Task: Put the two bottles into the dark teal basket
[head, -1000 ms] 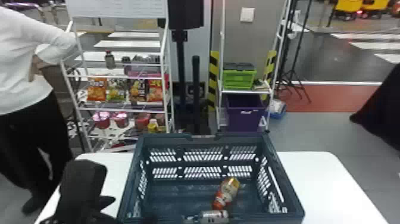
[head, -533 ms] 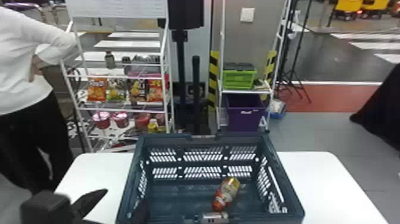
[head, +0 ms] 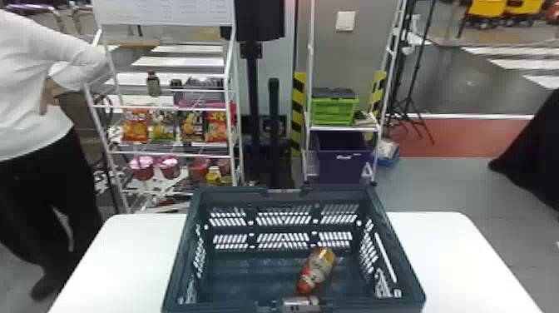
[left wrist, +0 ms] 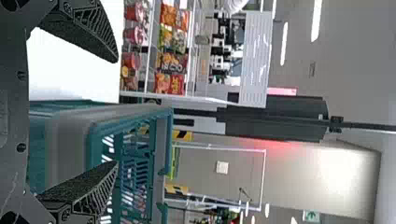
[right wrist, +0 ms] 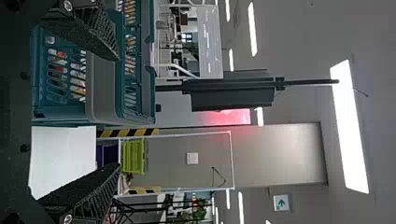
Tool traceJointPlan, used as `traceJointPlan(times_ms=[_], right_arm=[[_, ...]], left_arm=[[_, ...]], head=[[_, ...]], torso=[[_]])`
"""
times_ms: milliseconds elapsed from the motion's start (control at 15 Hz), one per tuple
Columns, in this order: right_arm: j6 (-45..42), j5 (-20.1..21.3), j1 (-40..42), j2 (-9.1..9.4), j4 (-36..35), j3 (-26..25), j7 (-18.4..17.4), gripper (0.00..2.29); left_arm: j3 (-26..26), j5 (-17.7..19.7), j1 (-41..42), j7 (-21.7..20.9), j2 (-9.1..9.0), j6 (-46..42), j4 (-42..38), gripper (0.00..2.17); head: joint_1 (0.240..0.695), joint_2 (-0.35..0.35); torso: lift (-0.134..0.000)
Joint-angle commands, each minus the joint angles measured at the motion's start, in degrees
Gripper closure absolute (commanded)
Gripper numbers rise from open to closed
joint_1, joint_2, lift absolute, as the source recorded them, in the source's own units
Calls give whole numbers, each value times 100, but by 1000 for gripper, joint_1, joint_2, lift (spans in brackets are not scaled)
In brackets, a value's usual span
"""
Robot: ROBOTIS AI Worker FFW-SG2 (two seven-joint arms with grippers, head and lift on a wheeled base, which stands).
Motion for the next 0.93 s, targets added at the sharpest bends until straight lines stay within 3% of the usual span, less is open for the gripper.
traceJointPlan(times_ms=[0,400,867], right_arm=[[162,41,19,2,-132,19,0,73],[847,146,125,20,-474,98,0,73],[988,173,160,52,-536,107,0,73]], left_arm=[[-226,-269,122,206,1,-418,347,113],[-736,-647,43,953,19,-1279,1024,93],[-771,-665,25,1102,36,-1139,1015,93]], head=[[499,0],[499,0],[499,0]], torso=[[0],[0],[0]])
